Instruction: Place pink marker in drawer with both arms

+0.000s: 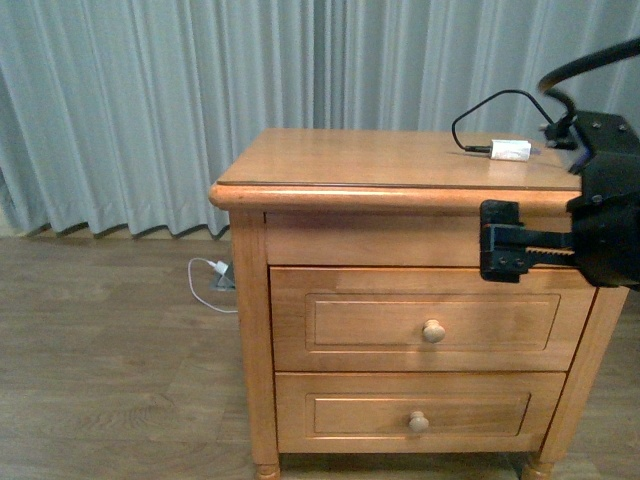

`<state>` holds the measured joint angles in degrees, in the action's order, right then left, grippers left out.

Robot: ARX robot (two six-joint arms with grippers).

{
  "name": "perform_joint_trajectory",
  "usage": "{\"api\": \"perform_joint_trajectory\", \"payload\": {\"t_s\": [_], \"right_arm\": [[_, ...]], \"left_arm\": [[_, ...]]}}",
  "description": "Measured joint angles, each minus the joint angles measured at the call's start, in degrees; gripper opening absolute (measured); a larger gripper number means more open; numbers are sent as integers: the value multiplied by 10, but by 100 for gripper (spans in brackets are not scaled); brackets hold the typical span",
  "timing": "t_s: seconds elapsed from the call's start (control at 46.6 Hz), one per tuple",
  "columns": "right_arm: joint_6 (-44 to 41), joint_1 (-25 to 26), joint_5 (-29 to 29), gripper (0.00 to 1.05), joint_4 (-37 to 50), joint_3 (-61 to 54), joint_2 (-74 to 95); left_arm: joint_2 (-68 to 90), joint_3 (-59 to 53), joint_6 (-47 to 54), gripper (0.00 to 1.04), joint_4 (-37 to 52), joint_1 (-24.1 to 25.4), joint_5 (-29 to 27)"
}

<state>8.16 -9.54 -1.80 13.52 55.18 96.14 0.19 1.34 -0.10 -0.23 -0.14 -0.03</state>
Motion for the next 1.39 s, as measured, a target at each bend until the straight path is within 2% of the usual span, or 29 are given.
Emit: {"api": "perform_joint_trajectory", "payload": {"t_s": [0.214,0.472,0.622,0.944,1.029,1.094,1.137,1.394], "right_arm": [[14,0,24,96,-67,-86,-195],[38,-13,23,96,-164,-181,-419],[48,-30,0,96,-219,-215,-526],[57,-31,-22,96,-231,-236,-578],[7,-36,-91,84,-106,-290,-600],[-45,-21,-94,68,-13,-349,-632],[-59,-11,-86,58,0,-372,-648],[-76,27,-49,15,10,-440,-699]], "left_arm": [[0,0,0,99,0,0,0],[0,0,0,99,0,0,0],[0,0,0,99,0,0,0],[0,0,0,99,0,0,0],[0,0,0,99,0,0,0],[0,0,0,99,0,0,0],[0,0,0,99,0,0,0],[0,0,0,99,0,0,0]]}}
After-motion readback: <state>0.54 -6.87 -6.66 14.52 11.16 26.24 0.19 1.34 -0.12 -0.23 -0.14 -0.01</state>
